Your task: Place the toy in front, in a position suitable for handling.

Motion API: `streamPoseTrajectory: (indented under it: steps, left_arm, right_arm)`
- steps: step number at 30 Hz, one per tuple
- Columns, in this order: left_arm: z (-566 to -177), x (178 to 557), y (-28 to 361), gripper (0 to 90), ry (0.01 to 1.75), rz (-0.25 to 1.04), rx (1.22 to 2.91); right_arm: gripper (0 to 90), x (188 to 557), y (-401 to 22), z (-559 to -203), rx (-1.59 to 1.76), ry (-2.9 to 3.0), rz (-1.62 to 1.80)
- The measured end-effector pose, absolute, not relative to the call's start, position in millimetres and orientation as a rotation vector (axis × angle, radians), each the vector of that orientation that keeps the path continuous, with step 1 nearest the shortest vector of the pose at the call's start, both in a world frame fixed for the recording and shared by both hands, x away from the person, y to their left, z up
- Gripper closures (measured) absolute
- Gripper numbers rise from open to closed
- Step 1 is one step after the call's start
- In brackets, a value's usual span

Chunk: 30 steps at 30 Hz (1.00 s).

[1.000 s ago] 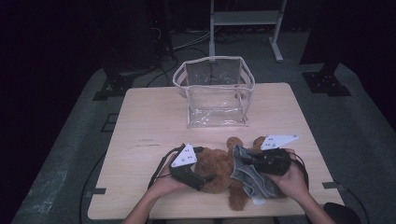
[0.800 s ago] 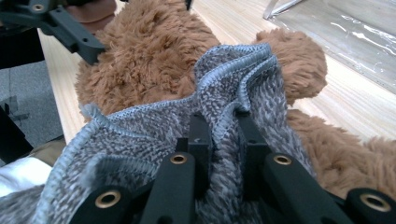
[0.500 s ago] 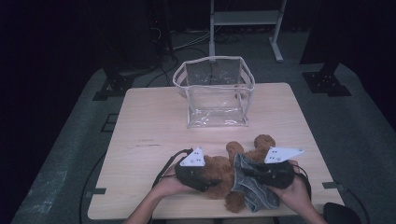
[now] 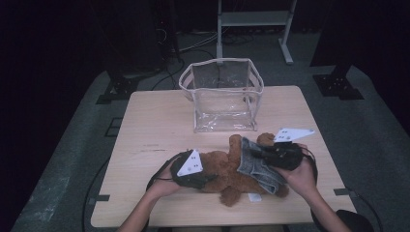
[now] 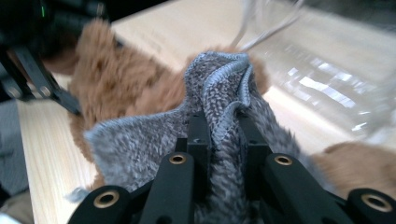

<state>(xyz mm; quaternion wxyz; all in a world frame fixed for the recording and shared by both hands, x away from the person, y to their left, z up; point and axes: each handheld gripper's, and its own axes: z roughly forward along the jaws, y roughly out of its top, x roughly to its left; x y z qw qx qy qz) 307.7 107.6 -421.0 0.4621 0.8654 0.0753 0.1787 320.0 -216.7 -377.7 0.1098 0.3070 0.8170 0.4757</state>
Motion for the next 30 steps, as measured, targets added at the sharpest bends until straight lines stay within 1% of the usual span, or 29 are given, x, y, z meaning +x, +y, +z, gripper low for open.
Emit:
streamPoseTrajectory:
  steps: [1,2,4,6,7,8,9,10,11,13,19,21,25,27,30]
  left_arm:
    - [-420.8,308.0,108.7,21.8,0.199,0.409,2.127]
    - [-420.2,308.3,108.8,16.6,0.217,0.385,2.117]
    - [-417.4,309.1,108.8,10.1,0.246,0.330,2.097]
    - [-416.6,308.8,107.5,8.8,0.252,0.315,2.085]
    - [-416.8,308.8,106.7,9.3,0.251,0.308,2.090]
    - [-418.4,307.0,105.6,13.2,0.234,0.302,2.094]
    - [-420.2,303.3,105.0,22.6,0.211,0.346,2.093]
    - [-421.4,300.3,105.3,28.4,0.200,0.372,2.096]
    - [-422.0,298.4,106.0,32.4,0.196,0.386,2.093]
    - [-422.7,293.7,107.8,35.8,0.192,0.420,2.092]
    - [-423.8,293.0,108.3,36.2,0.191,0.432,2.086]
    - [-423.6,291.8,108.3,36.1,0.176,0.442,2.089]
    - [-422.9,290.8,107.6,35.7,0.166,0.450,2.098]
    - [-423.2,289.9,107.5,35.7,0.164,0.456,2.097]
    - [-424.0,288.3,107.1,35.7,0.166,0.458,2.089]
  right_arm:
    - [78.2,319.1,-208.7,-385.9,0.887,2.429,1.377]
    - [78.3,317.4,-204.7,-390.1,0.883,2.438,1.377]
    - [78.3,312.6,-199.8,-393.9,0.865,2.447,1.377]
    - [78.3,305.6,-196.0,-395.1,0.833,2.458,1.385]
    - [78.3,301.4,-194.4,-395.5,0.812,2.469,1.384]
    - [78.3,298.3,-193.4,-395.9,0.798,2.471,1.381]
    - [78.2,293.3,-192.6,-396.3,0.782,2.468,1.370]
    - [78.2,290.2,-193.7,-396.0,0.770,2.466,1.356]
    - [78.3,288.3,-196.3,-395.6,0.768,2.459,1.362]
    - [78.3,287.3,-205.6,-394.0,0.789,2.436,1.377]
    - [77.9,302.7,-241.5,-389.1,0.926,2.338,1.332]
    - [78.0,306.1,-248.0,-388.1,0.983,2.329,1.377]
    - [77.9,295.3,-226.7,-384.1,0.904,2.389,1.443]
    - [77.6,293.4,-214.9,-384.5,0.853,2.415,1.398]
    - [77.6,304.9,-219.2,-387.0,0.885,2.404,1.381]
